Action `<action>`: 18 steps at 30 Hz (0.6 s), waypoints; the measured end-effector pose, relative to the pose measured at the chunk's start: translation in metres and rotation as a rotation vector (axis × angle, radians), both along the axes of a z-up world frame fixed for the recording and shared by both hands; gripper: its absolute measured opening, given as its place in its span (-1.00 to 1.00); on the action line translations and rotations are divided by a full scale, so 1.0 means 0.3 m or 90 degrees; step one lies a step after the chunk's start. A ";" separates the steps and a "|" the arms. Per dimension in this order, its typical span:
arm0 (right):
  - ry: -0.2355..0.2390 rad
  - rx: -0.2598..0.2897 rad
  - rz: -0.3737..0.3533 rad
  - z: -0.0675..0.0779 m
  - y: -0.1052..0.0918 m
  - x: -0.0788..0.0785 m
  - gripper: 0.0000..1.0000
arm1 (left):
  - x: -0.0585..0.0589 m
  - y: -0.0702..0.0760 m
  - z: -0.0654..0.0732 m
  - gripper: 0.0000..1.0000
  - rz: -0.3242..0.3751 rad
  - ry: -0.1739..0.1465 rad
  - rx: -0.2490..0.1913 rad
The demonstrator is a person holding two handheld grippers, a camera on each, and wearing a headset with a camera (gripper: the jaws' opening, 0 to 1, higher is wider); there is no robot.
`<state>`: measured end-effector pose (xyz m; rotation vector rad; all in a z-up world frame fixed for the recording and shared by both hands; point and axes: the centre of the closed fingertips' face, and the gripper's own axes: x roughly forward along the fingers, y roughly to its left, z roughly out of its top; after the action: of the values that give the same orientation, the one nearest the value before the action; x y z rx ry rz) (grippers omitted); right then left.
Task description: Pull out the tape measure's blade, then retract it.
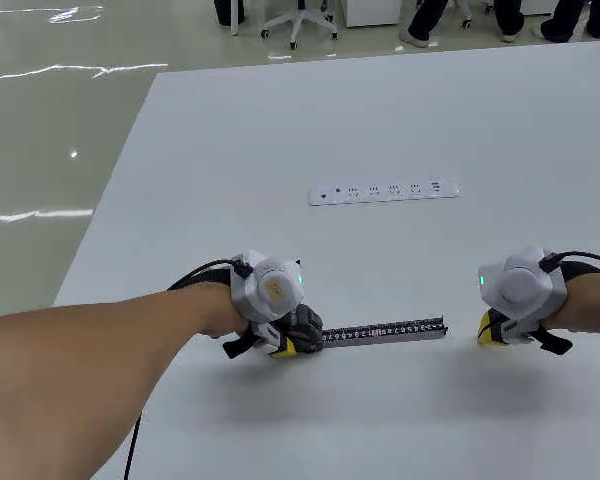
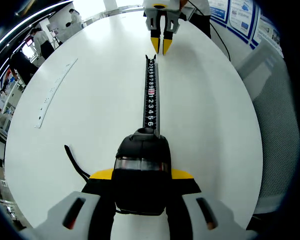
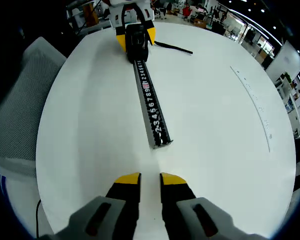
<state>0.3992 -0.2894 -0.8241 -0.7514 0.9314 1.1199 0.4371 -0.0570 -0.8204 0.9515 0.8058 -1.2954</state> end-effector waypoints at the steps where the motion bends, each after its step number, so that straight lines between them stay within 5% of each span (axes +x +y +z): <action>1: -0.018 0.005 -0.003 0.014 0.014 0.023 -0.56 | 0.000 0.000 0.000 -0.32 0.000 0.000 0.000; 3: -0.034 0.032 -0.001 0.050 0.070 0.064 -0.32 | 0.000 0.000 0.000 -0.32 -0.002 0.000 -0.001; 5: -0.046 0.032 0.016 0.077 0.118 0.076 -0.35 | -0.002 -0.001 0.001 -0.32 -0.003 0.000 -0.002; 8: -0.024 0.013 0.049 0.049 0.159 0.056 -0.27 | -0.004 0.000 0.002 -0.32 -0.006 0.001 -0.003; 10: -0.029 -0.037 0.099 0.011 0.149 0.052 -0.37 | -0.006 0.000 0.003 -0.32 -0.011 0.001 -0.004; 12: 0.000 -0.054 0.111 -0.028 0.145 0.032 -0.49 | -0.006 0.001 0.004 -0.32 -0.015 0.002 -0.003; 16: 0.007 -0.059 0.099 -0.040 0.146 0.048 -0.50 | -0.005 0.002 0.004 -0.32 -0.014 0.001 -0.003; 18: -0.008 -0.065 0.116 -0.040 0.146 0.060 -0.70 | -0.004 0.002 0.004 -0.32 -0.013 0.002 -0.003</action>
<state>0.4172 -0.2457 -0.8360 -0.9397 0.9288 1.2313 0.4359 -0.0563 -0.8192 0.9564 0.7970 -1.3160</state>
